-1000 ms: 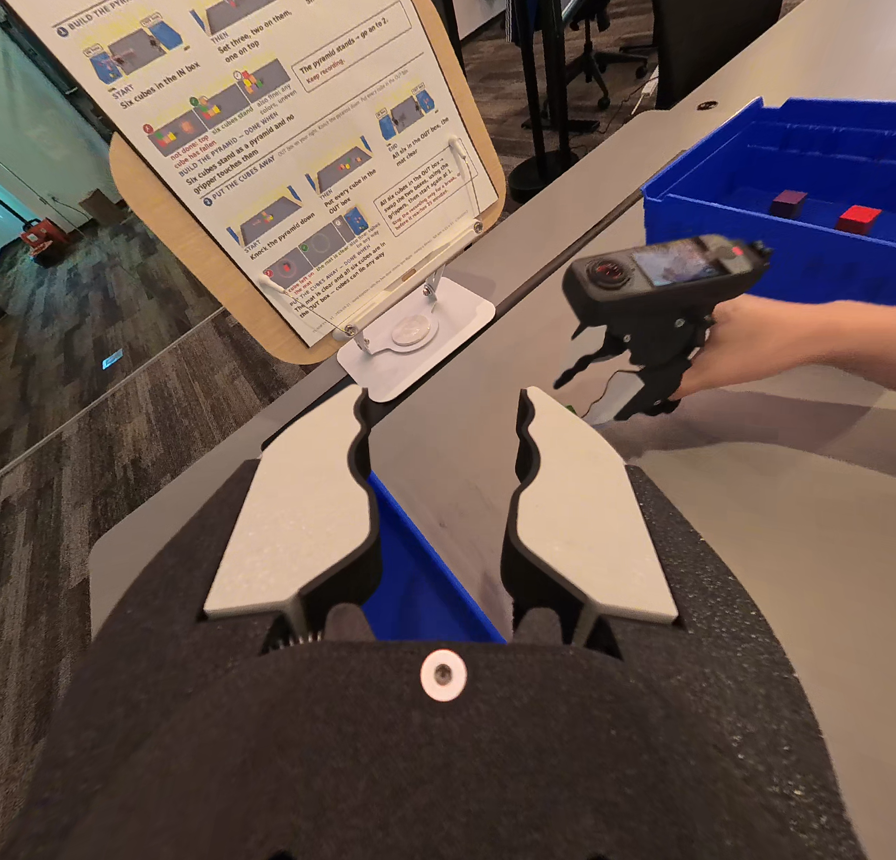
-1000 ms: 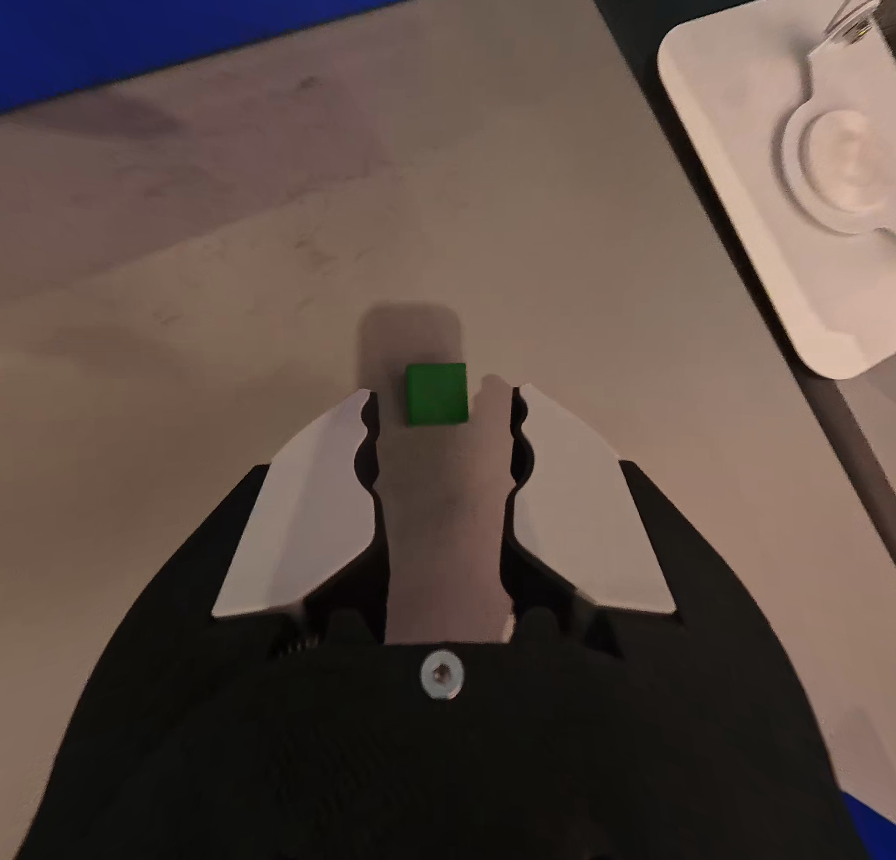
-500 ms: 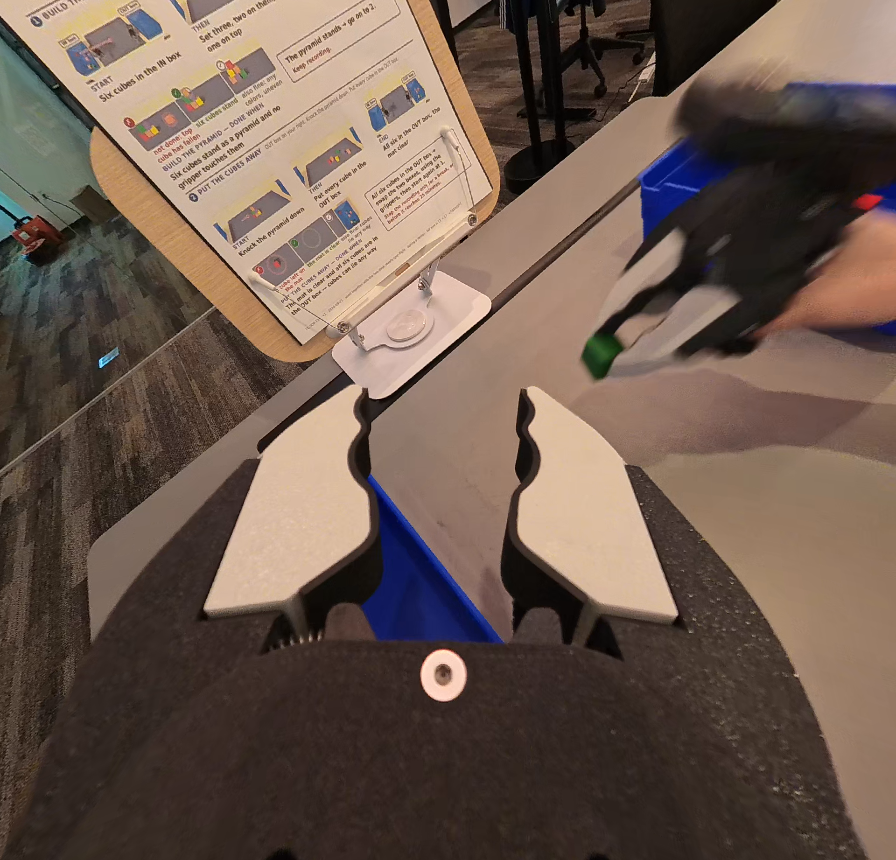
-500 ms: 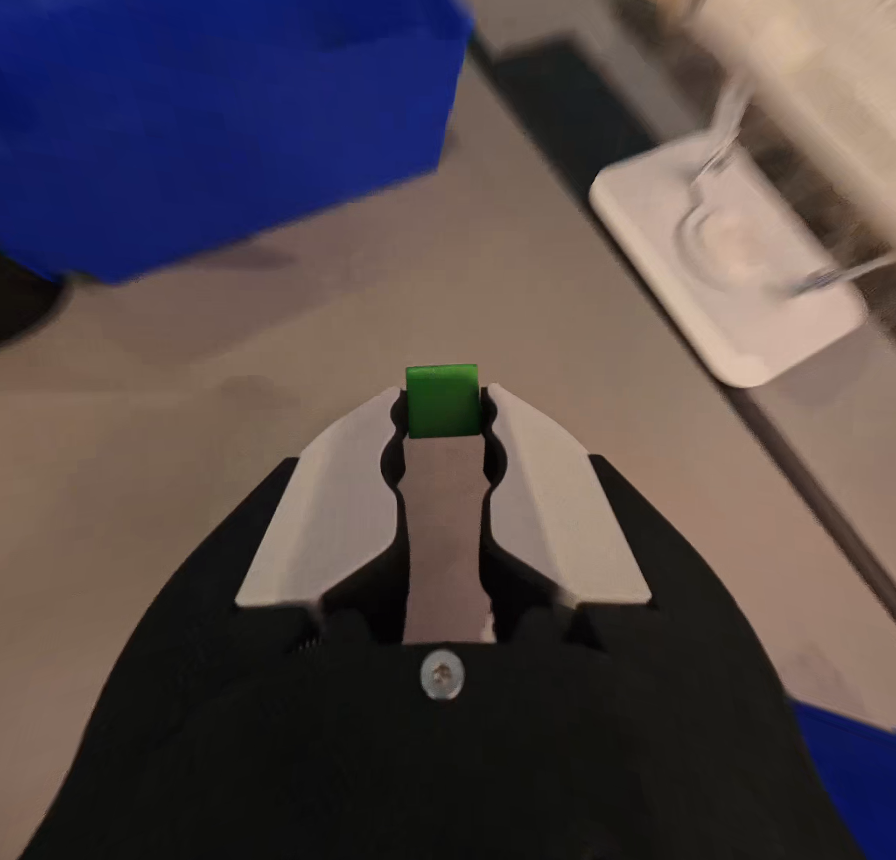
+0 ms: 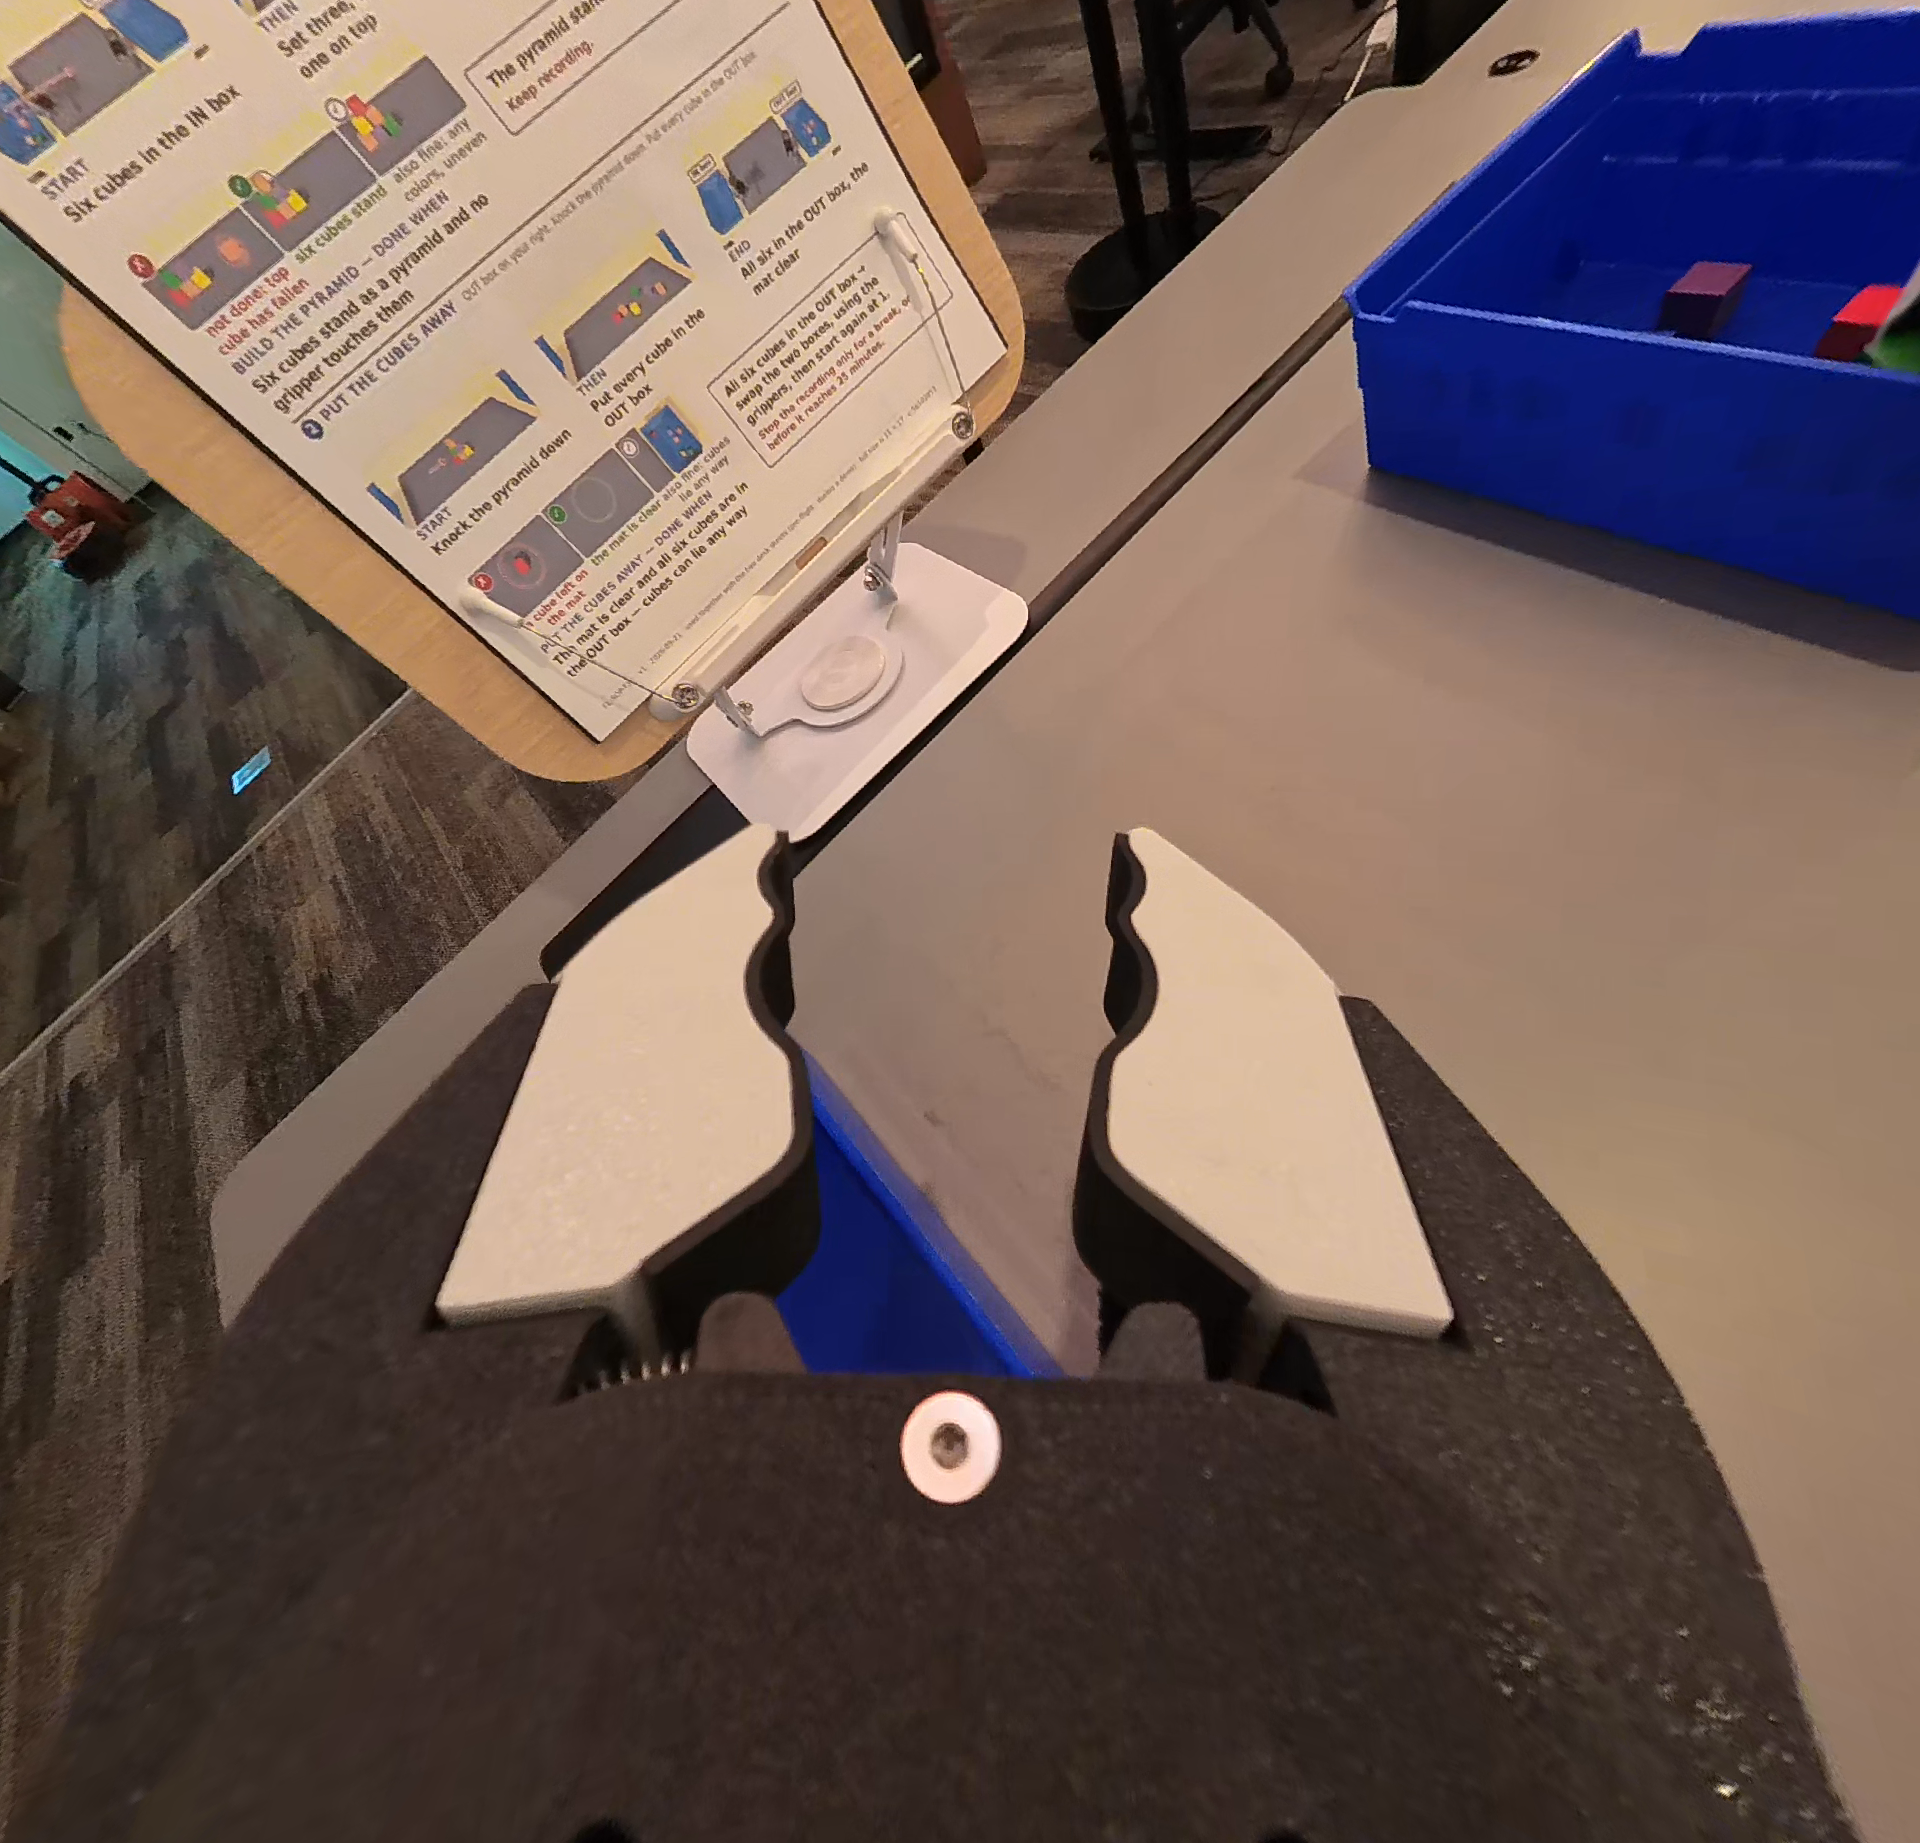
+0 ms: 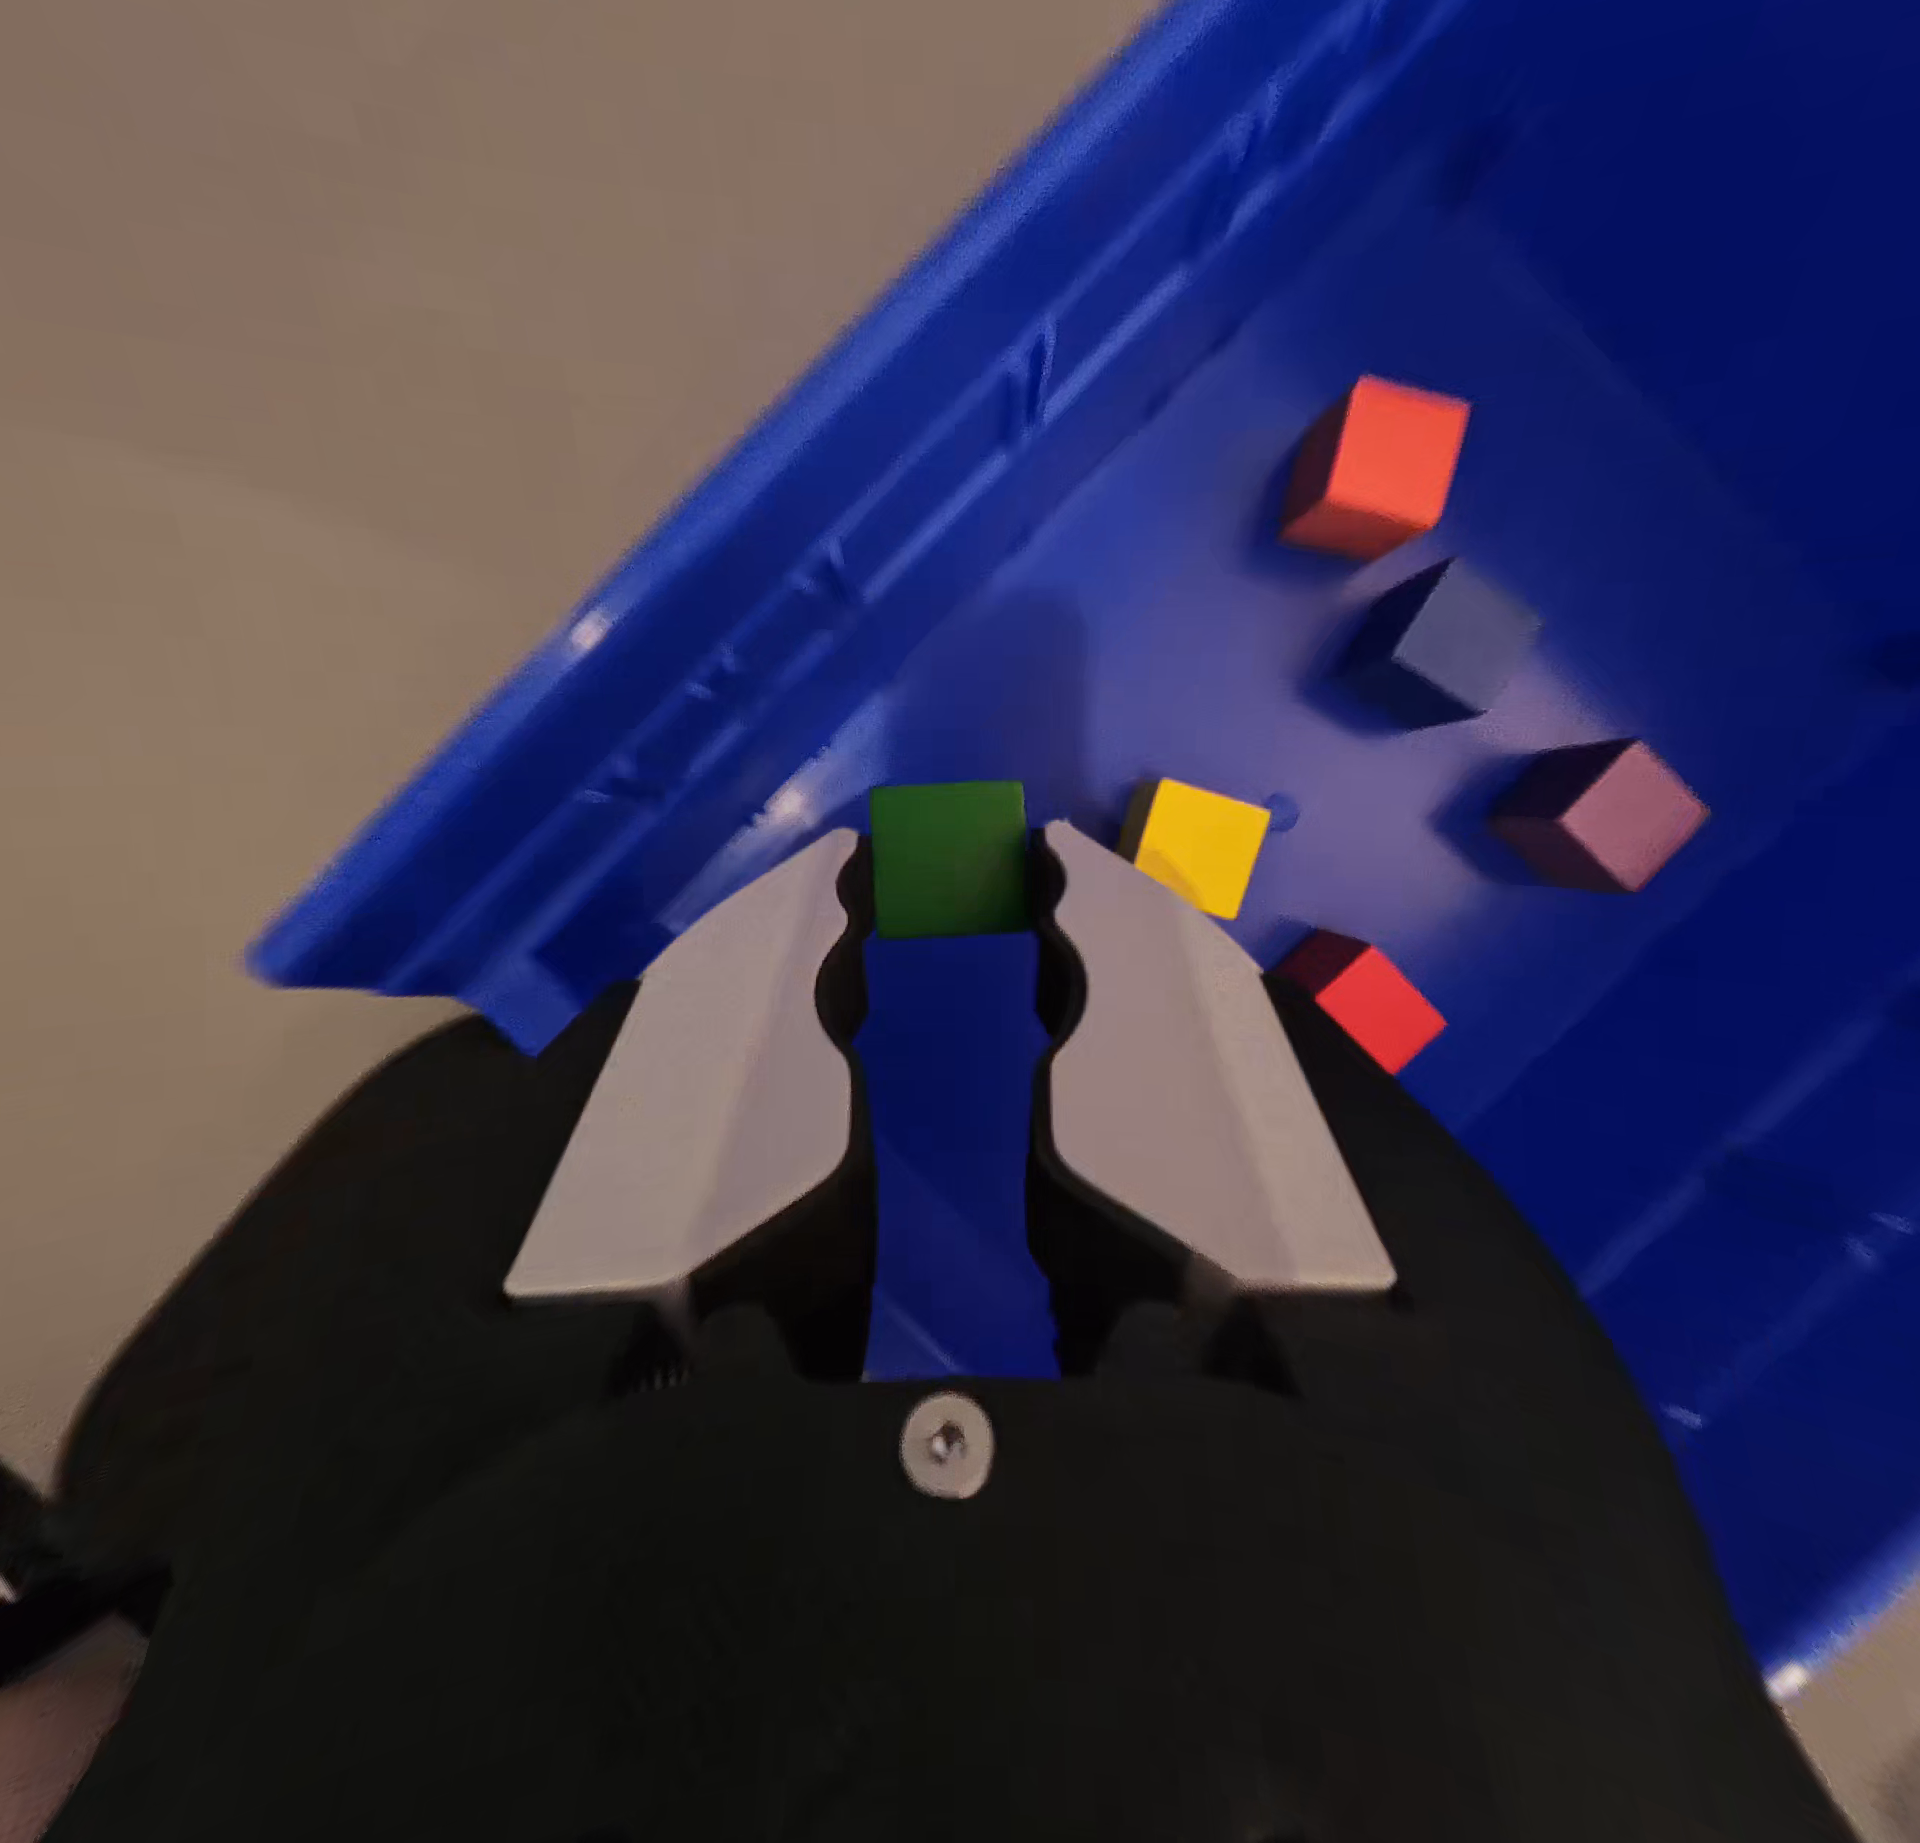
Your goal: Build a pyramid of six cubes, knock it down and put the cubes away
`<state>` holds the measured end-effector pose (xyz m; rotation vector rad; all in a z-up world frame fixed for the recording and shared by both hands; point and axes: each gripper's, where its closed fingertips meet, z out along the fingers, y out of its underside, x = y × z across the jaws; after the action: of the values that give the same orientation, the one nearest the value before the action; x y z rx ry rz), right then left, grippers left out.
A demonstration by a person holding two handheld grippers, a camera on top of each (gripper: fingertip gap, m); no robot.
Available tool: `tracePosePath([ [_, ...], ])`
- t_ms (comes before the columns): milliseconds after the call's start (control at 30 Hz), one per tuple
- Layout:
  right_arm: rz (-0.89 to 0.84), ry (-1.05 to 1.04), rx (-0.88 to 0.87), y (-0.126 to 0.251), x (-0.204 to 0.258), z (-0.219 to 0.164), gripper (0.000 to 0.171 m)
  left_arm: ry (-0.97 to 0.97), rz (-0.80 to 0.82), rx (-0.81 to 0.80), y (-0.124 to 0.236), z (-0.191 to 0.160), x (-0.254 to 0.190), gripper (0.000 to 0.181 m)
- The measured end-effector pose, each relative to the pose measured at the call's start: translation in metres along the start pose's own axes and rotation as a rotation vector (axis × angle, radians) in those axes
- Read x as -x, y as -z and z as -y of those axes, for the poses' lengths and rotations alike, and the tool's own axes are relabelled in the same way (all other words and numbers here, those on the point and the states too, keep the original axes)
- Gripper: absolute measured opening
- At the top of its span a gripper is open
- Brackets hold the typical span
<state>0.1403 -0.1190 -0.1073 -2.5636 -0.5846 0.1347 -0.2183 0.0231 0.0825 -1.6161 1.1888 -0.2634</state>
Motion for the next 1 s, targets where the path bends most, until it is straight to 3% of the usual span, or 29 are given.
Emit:
tracePosePath([
  [167,0.015,0.055,0.112,-0.035,0.0,-0.015,0.031,-0.007,0.001,0.026,-0.007,-0.004,-0.002,0.058],
  [400,0.018,0.086,0.174,-0.042,-0.004,-0.022,0.036,-0.011,-0.001,0.048,-0.013,-0.008,-0.002,0.058],
  [500,-0.005,0.107,0.072,-0.025,-0.003,-0.009,0.046,-0.009,0.008,0.052,-0.012,-0.009,0.001,0.058],
  [600,-0.109,0.127,-0.126,0.023,-0.015,0.022,0.044,0.006,0.045,0.048,-0.002,-0.01,0.013,0.059],
  [700,-0.3,-0.015,-0.243,0.083,-0.061,0.039,0.044,0.048,0.105,0.052,0.013,-0.017,0.036,0.06],
  [800,-0.381,-0.311,-0.186,0.109,-0.112,0.013,0.057,0.107,0.236,0.148,0.033,-0.044,0.073,0.061],
  [900,-0.441,-0.586,-0.079,0.102,-0.146,-0.034,0.059,0.225,0.398,0.316,0.057,-0.092,0.117,0.067],
  [1000,-0.316,-0.681,-0.051,0.065,-0.153,-0.049,0.06,0.378,0.475,0.48,0.076,-0.147,0.146,0.07],
])
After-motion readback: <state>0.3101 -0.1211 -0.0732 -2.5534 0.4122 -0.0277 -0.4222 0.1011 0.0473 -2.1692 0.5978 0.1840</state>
